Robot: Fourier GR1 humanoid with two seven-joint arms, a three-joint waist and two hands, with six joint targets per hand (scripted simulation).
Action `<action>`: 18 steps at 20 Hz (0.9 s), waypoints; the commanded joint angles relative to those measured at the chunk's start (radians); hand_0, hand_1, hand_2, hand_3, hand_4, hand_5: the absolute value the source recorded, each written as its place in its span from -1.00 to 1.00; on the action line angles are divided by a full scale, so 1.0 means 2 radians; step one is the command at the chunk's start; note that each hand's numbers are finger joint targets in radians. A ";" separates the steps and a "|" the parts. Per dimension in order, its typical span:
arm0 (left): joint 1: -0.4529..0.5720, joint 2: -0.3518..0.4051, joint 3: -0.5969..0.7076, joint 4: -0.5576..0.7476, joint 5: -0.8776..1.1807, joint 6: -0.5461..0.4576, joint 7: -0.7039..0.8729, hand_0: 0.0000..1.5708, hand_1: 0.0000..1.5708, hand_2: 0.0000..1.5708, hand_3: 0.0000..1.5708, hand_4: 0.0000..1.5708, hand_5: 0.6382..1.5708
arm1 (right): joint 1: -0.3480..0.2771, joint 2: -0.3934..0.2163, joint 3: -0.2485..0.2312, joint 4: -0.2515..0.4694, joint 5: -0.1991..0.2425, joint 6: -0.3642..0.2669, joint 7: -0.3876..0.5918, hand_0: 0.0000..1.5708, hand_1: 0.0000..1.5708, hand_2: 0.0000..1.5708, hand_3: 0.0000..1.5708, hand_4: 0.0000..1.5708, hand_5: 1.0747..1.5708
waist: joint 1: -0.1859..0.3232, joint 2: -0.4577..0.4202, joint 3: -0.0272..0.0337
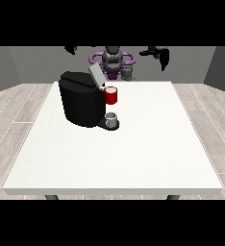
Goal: Insert the coffee pod into the coffee machine and close the lid
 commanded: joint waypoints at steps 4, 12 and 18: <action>0.064 -0.005 -0.021 -0.090 0.025 0.014 0.007 -1.00 -1.00 -1.00 -1.00 -0.87 1.00 | -0.028 0.016 0.021 -0.002 0.012 0.013 0.004 -1.00 -1.00 -1.00 -1.00 -0.84 1.00 | -0.013 0.038 0.0001; 0.074 -0.011 -0.049 -0.175 0.072 0.036 0.066 -1.00 -1.00 -1.00 -1.00 -1.00 1.00 | -0.073 0.027 -0.010 0.076 -0.001 0.007 -0.015 -1.00 -1.00 -1.00 -1.00 -1.00 1.00 | 0.008 0.076 0.0001; 0.115 0.004 -0.069 -0.229 0.073 0.019 0.066 -1.00 -1.00 -1.00 -1.00 -1.00 1.00 | -0.115 0.002 -0.034 0.119 -0.010 0.035 -0.031 -1.00 -1.00 -1.00 -1.00 -1.00 1.00 | 0.002 0.108 0.0001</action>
